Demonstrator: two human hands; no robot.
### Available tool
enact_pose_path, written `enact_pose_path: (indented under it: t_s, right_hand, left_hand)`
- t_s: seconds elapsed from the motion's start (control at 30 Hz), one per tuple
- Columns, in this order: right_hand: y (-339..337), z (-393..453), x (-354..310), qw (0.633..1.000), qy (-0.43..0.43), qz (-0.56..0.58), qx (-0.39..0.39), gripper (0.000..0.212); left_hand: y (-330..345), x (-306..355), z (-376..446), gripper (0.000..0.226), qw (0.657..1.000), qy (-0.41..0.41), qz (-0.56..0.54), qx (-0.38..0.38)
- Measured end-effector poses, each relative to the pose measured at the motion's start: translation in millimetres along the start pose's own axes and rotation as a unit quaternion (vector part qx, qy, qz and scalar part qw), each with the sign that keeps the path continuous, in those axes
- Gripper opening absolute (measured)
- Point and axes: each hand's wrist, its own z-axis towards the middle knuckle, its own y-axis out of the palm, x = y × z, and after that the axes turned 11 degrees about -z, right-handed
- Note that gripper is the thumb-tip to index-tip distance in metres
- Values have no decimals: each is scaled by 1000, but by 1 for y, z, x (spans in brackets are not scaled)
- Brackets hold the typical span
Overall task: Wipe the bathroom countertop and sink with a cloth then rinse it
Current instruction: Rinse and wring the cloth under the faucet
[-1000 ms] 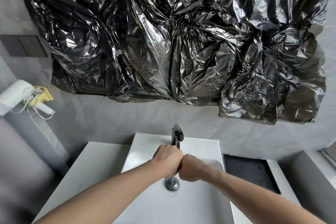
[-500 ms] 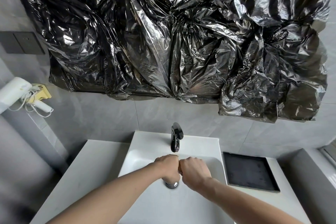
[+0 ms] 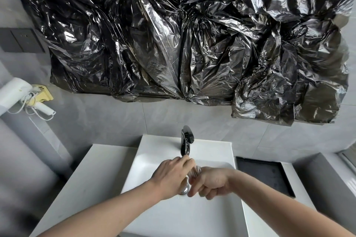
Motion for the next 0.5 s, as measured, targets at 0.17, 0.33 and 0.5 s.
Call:
enact_pose_path:
  t_s: [0.17, 0.33, 0.5]
  right_hand:
    - [27, 14, -6, 970, 55, -182, 149, 34]
    - [33, 19, 1, 875, 37, -380, 297, 19]
    - [34, 19, 10, 812, 31, -471, 342, 22]
  left_hand:
    - [-15, 15, 16, 8, 991, -30, 99, -85]
    - [-11, 25, 19, 16, 981, -132, 76, -117]
    - [7, 29, 17, 12, 959, -244, -64, -132]
